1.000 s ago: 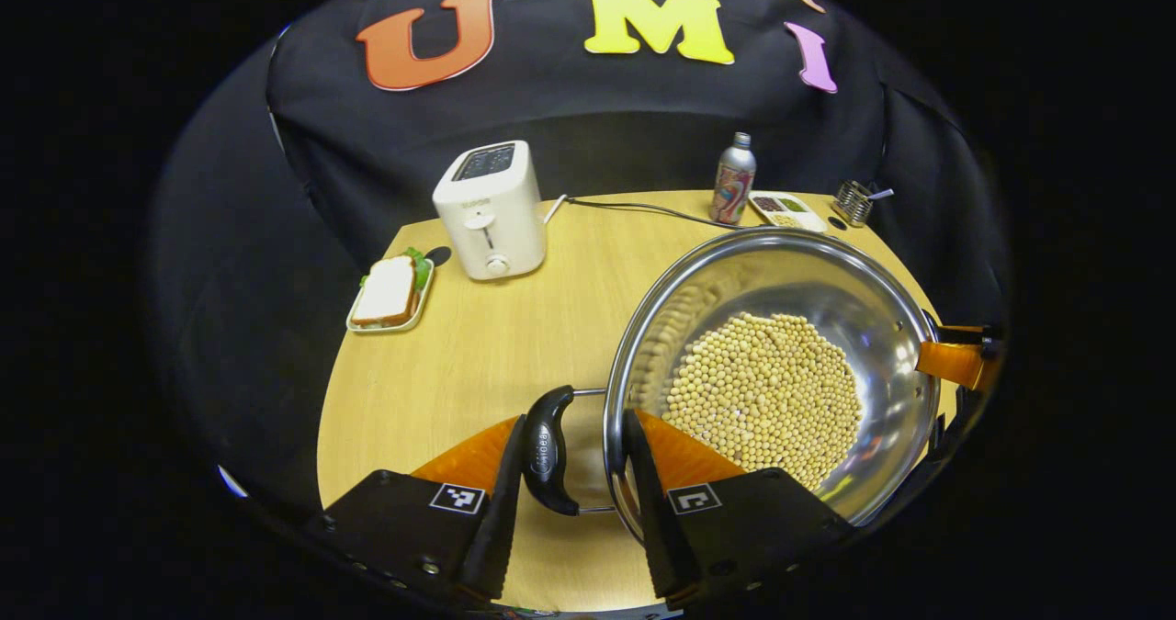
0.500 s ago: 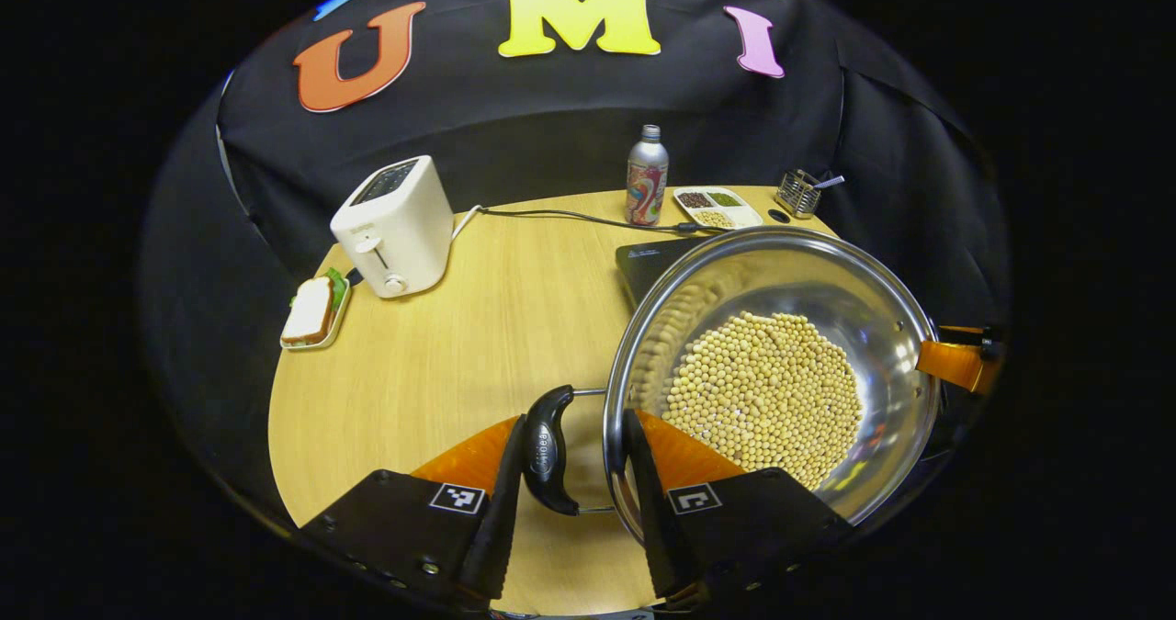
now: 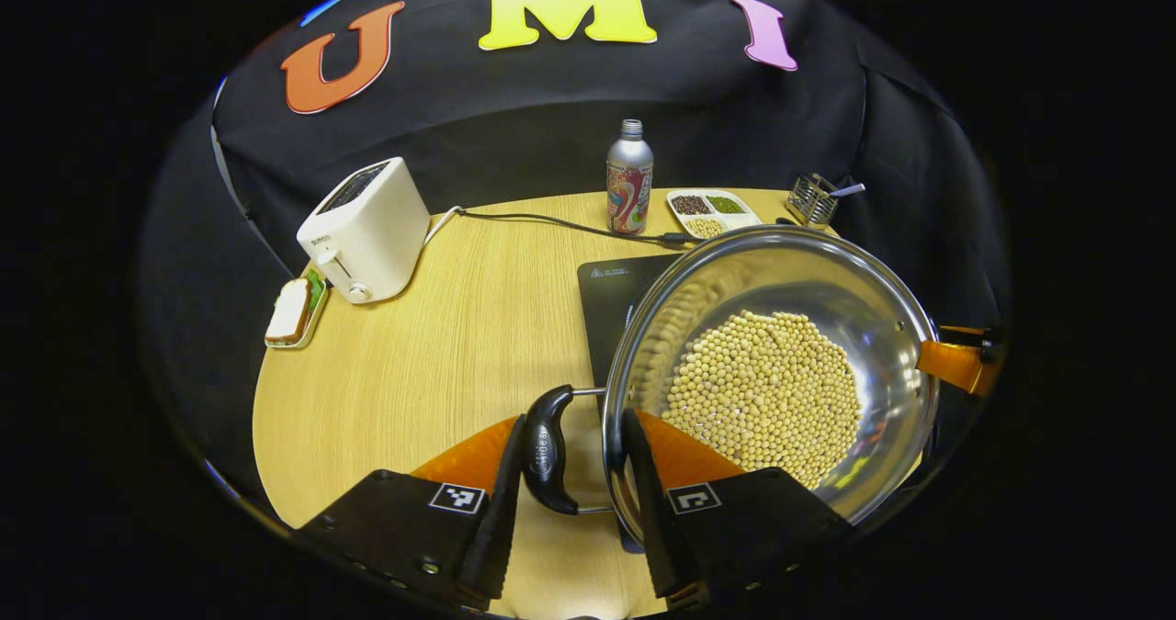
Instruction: First push the handle of the pot to place it horizontally, then grasp the pot with both hands and set it on the induction cooktop.
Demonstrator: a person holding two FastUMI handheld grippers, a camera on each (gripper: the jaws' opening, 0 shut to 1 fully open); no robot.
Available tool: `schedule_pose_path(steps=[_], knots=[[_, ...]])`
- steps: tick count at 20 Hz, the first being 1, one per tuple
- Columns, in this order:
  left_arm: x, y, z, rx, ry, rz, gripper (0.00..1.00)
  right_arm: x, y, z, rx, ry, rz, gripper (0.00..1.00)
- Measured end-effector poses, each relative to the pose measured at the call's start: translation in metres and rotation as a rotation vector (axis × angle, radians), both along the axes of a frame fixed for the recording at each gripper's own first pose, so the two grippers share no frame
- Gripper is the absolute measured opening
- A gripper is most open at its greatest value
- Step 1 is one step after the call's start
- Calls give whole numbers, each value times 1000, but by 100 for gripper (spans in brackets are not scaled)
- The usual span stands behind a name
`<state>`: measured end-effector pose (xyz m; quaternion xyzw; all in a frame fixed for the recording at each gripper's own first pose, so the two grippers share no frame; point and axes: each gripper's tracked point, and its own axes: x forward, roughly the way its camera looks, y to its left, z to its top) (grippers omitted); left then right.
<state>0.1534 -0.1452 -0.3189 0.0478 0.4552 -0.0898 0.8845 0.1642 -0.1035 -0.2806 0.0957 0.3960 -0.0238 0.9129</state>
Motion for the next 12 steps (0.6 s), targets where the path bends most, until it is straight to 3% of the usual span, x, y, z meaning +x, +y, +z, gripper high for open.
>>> schedule_pose_path(steps=[12], knots=[[46, -5, -23, 43, 37, 71, 57, 74, -14, -25, 23, 41, 87, 51]])
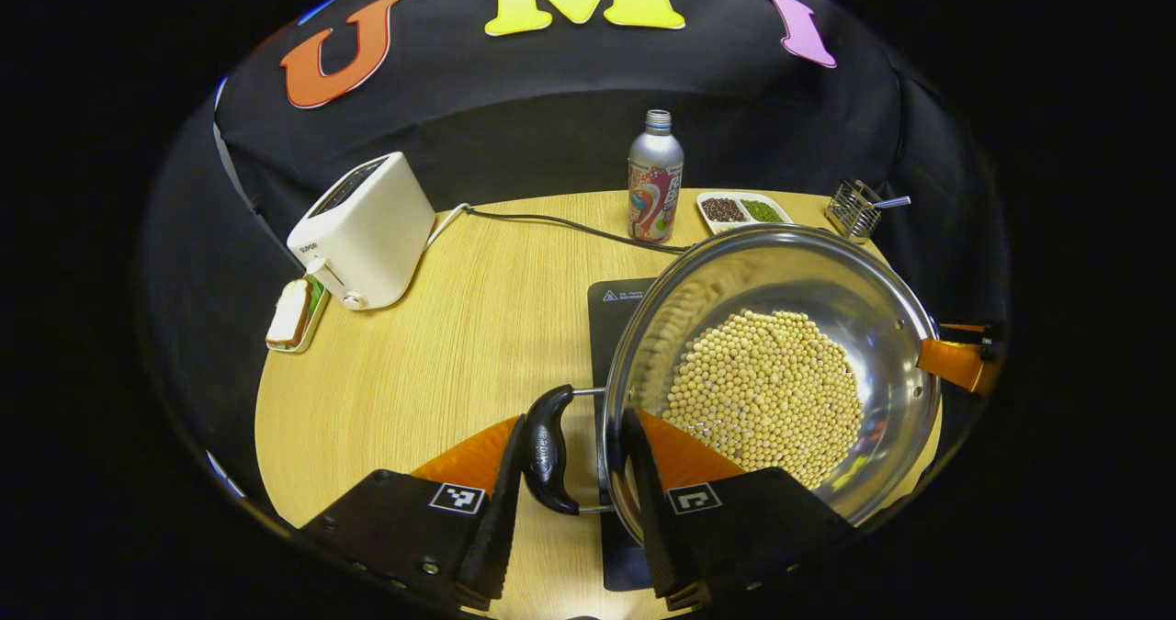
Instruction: First push the handle of the pot to place it horizontally, then grasp the pot with both hands and set it on the induction cooktop.
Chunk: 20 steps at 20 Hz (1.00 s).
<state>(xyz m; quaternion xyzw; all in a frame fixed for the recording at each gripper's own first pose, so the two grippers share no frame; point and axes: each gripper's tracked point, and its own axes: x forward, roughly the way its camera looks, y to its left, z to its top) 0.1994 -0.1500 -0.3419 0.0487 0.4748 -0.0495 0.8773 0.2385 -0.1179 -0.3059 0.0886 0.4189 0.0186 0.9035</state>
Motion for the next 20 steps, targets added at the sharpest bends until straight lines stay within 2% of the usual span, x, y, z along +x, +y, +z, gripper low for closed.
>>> schedule_pose_path(steps=[3, 9, 16, 20], knots=[[4, 2, -5, 0, 8, 9, 57, 10, 1, -3, -7, 2, 17, 51], [15, -2, -3, 25, -12, -24, 57, 10, -3, -14, 35, 30, -5, 51], [13, -4, -3, 20, -35, -6, 58, 17, -5, -15, 37, -1, 21, 52], [14, -3, -2, 18, -35, -6, 59, 16, -6, -14, 47, -5, 8, 53]])
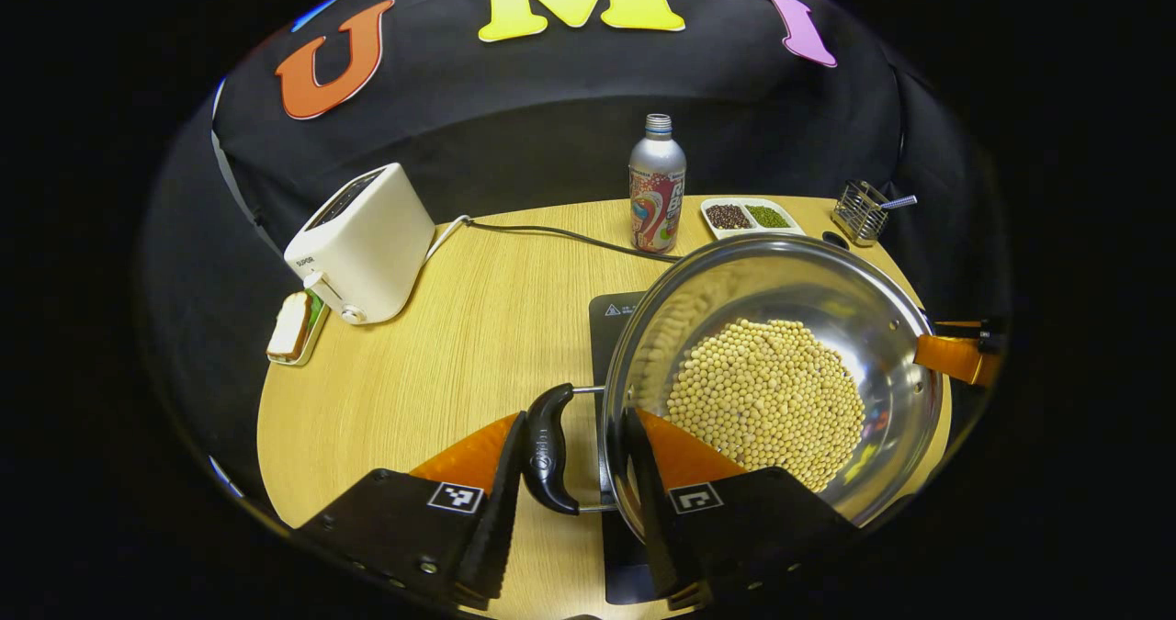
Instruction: First push the handle of the pot to place it horizontally, then grasp the pot with both hands and set it on the induction cooktop.
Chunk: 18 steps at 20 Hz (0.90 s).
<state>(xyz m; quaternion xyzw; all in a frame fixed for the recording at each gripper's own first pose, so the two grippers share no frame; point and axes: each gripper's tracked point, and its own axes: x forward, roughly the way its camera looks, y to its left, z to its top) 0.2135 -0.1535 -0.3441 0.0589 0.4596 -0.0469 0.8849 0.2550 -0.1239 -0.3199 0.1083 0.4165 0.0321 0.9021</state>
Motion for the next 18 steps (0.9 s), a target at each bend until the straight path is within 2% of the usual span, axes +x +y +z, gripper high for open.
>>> schedule_pose_path(steps=[3, 4, 5, 6, 7, 8, 13, 14, 15, 18], knots=[[-1, 2, 4, 9, -14, 3, 62, 0, -4, 1, 3, -30, -11, 59], [-1, 1, 9, 9, -34, -10, 75, 0, -7, 7, -6, -61, -16, 70], [1, 0, 14, 12, -63, -19, 64, 1, -8, 15, -17, -105, -24, 73], [2, 0, 18, 12, -91, -23, 82, 0, -15, 24, -42, -140, -36, 72], [0, 3, 26, 16, -120, -25, 100, -1, -15, 32, -58, -178, -40, 77], [-1, 5, 31, 20, -148, -23, 97, -2, -15, 40, -72, -202, -40, 80], [-11, 5, 44, -20, -185, -6, 97, -13, -1, 49, -113, -237, -13, 81], [-13, 4, 48, -27, -193, -6, 100, -16, 3, 49, -117, -236, -7, 80], [-15, 5, 53, -32, -207, -6, 97, -20, 5, 51, -122, -241, -4, 80], [-23, 6, 71, -36, -254, -9, 97, -30, 15, 62, -125, -263, -2, 80]])
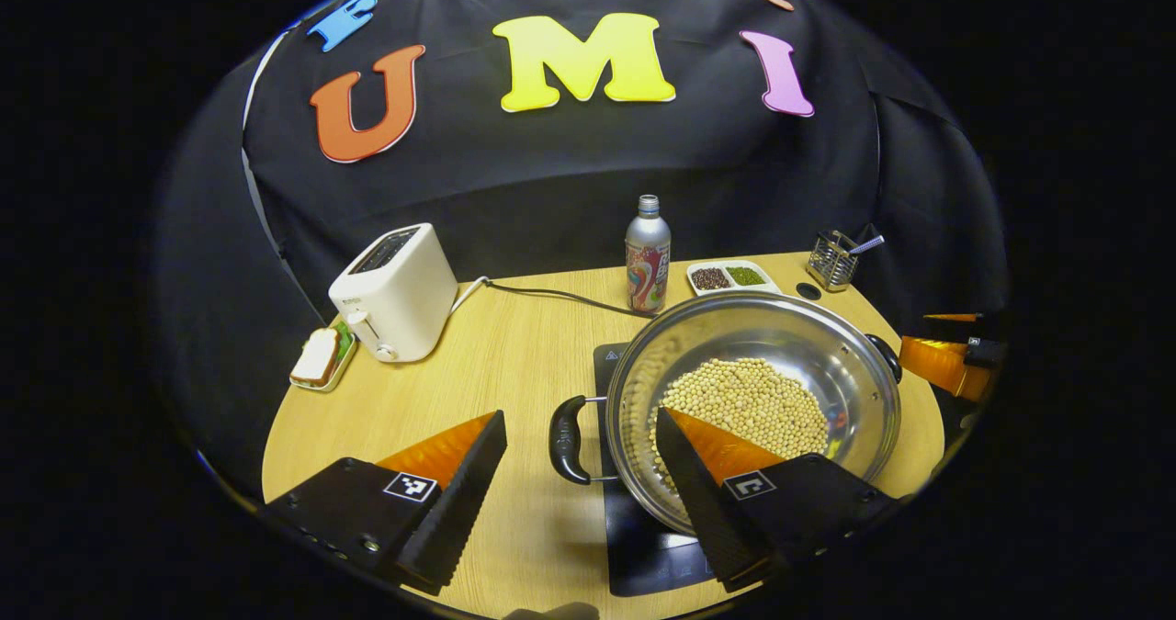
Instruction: First push the handle of the pot to place it horizontally, then grasp the pot with both hands and set it on the induction cooktop.
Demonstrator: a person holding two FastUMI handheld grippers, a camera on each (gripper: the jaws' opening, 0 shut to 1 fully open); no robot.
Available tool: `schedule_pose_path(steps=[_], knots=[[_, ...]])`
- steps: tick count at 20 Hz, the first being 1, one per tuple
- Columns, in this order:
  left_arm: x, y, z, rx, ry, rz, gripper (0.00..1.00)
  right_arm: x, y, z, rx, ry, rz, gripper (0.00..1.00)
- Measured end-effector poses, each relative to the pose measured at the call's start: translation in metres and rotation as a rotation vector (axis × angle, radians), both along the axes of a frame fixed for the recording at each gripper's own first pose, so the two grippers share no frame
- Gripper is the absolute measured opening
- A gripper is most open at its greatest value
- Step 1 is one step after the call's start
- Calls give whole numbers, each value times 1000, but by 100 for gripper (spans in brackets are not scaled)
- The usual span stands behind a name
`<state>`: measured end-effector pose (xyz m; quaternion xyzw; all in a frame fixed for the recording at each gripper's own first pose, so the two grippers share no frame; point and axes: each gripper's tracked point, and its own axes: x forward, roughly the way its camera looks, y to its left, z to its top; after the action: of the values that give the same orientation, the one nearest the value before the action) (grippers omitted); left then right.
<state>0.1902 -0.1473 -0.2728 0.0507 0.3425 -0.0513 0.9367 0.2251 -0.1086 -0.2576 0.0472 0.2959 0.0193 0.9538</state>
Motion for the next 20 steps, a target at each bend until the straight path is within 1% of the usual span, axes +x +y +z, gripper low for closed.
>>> schedule_pose_path(steps=[6, 8, 13, 14, 16, 20], knots=[[-23, 10, 53, -7, -118, -18, 97, -24, 17, 46, -52, -86, 7, 80], [-34, 16, 76, -23, -162, -13, 97, -38, 27, 70, -64, -129, 13, 80], [-66, 36, 137, -54, -275, -15, 97, -73, 51, 147, -100, -274, 16, 81], [-70, 42, 150, -51, -300, -15, 97, -80, 56, 163, -110, -302, 14, 89], [-82, 54, 182, -42, -364, -22, 97, -96, 65, 189, -114, -359, 9, 100], [-108, 71, 253, -62, -495, -28, 96, -137, 87, 258, -95, -492, -2, 100]])
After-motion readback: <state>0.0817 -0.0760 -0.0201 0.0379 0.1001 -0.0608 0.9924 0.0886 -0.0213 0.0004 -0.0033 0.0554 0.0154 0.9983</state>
